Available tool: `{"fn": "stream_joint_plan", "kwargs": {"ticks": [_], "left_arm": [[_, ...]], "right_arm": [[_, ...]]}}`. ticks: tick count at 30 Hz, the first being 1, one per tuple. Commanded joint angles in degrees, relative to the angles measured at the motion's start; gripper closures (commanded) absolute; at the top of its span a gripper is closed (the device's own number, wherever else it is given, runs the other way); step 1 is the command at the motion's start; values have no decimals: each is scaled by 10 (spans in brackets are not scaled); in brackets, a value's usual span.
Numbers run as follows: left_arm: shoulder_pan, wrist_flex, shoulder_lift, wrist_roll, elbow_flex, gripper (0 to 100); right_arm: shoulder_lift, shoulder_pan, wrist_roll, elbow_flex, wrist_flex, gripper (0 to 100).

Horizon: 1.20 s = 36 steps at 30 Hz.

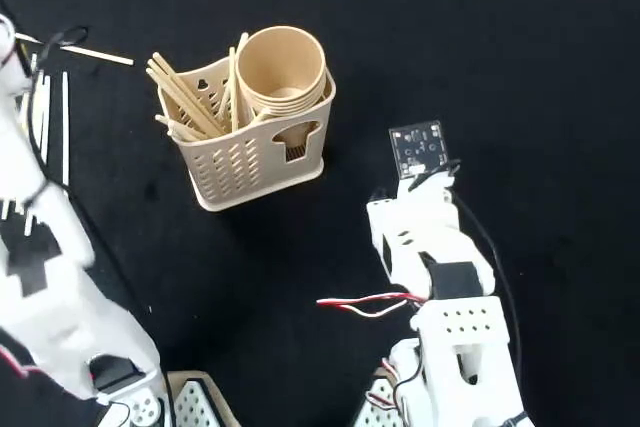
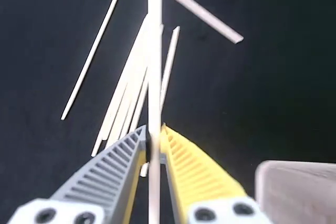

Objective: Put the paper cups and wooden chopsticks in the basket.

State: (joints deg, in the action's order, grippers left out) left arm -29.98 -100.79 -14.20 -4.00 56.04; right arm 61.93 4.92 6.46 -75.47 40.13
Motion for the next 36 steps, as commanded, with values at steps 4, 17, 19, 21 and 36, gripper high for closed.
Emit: {"fn": "stream_joint_plan", "kwargs": {"ticks": [4, 17, 19, 21, 36], "left_arm": [[70, 68, 244, 62, -160, 970], [175, 630, 712, 72, -852, 970], [191, 725, 766, 74, -931, 971], [204, 805, 806, 95, -987, 971], [302, 894, 715, 146, -1053, 970]], "right_arm": [[9, 8, -1, 1, -12, 825], [8, 9, -1, -6, -15, 825], [8, 10, -1, -7, -16, 825], [8, 10, -1, -7, -16, 825], [8, 10, -1, -7, -16, 825]]}}
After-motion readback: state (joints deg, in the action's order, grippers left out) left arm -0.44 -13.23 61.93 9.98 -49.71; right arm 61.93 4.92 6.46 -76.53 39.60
